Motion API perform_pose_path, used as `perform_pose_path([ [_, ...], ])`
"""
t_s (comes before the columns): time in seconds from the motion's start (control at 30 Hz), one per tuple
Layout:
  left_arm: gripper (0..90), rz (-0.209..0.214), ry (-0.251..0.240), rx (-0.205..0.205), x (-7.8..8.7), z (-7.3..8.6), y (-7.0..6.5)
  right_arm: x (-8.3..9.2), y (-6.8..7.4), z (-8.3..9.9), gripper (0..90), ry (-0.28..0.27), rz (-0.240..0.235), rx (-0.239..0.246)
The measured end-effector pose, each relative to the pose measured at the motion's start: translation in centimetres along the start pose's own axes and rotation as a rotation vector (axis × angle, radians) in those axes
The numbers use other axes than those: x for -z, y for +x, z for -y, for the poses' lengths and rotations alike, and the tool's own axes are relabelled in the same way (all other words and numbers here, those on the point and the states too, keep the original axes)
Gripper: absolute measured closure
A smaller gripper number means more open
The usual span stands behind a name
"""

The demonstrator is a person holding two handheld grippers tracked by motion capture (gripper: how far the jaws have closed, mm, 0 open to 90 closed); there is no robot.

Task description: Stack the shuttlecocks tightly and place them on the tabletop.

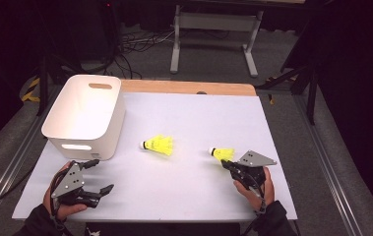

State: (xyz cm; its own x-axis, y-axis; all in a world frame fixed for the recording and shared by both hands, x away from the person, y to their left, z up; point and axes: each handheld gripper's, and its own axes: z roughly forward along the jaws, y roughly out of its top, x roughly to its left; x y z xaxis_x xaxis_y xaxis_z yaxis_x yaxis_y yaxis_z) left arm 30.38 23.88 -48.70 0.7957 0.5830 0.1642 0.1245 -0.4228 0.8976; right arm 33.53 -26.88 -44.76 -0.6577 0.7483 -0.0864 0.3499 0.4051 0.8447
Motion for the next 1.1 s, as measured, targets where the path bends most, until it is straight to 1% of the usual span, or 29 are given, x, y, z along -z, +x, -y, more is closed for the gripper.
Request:
perform_pose_path([
  [0.1, 9.0, -0.003, 0.001, -0.004, 0.0, 0.0, 0.0, 0.1, 0.0, -0.2, 89.8, -0.016, -0.01, -0.005],
  [0.4, 8.9, -0.005, -0.007, 0.0, 0.2, 0.0, 0.0, 0.3, -0.1, -0.7, 89.8, -0.039, -0.023, 0.003],
  [0.63, 8.7, -0.004, -0.006, -0.001, 0.2, 0.0, 0.0, 0.1, 0.0, -0.9, 89.8, -0.038, -0.038, 0.015],
  [0.7, 8.7, -0.003, -0.006, 0.0, 0.2, 0.0, 0.0, -0.1, 0.2, -1.1, 89.7, -0.038, -0.045, 0.026],
  [0.77, 8.7, -0.003, -0.005, -0.002, 0.2, 0.0, 0.0, -0.2, 0.3, -1.2, 89.8, -0.038, -0.05, 0.027],
  [0.9, 8.7, -0.001, -0.004, 0.0, 0.2, 0.0, 0.0, -1.1, 0.7, -1.7, 89.7, -0.024, -0.07, 0.053],
  [1.1, 8.7, 0.002, -0.005, -0.004, 0.2, 0.0, 0.0, -2.0, 1.0, -2.1, 89.7, -0.017, -0.092, 0.061],
])
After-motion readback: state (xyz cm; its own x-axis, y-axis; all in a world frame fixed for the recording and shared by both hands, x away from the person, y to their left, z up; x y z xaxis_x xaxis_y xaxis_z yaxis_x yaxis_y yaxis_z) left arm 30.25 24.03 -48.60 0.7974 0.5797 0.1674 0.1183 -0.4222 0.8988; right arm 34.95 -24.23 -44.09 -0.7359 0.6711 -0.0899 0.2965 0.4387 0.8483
